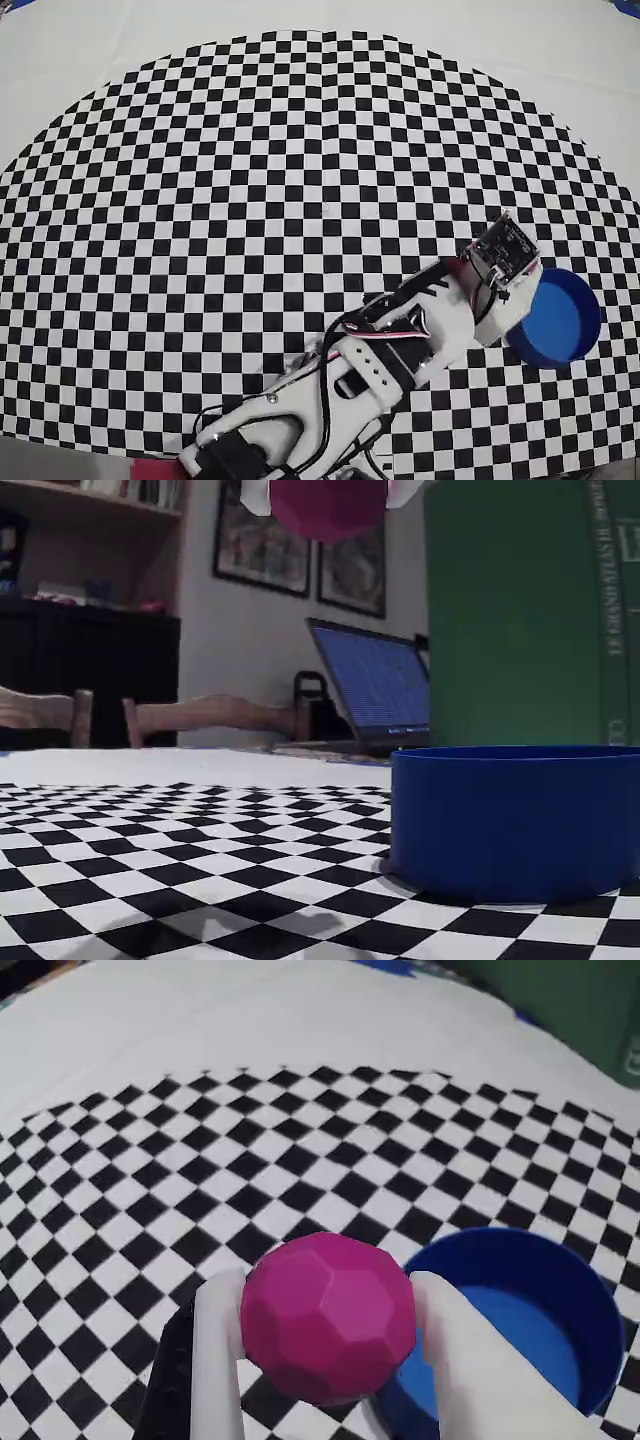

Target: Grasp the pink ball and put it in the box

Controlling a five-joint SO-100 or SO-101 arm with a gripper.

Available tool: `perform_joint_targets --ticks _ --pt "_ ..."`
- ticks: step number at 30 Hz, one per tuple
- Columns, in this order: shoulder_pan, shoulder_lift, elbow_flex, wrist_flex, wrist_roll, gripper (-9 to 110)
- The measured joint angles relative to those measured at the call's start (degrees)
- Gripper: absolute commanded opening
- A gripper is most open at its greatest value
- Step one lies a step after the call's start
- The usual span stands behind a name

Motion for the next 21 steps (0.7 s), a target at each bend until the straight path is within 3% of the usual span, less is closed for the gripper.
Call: perform_joint_targets --ticks 21 --pt "7.6 -1.1 0.5 -1.0 0.0 0"
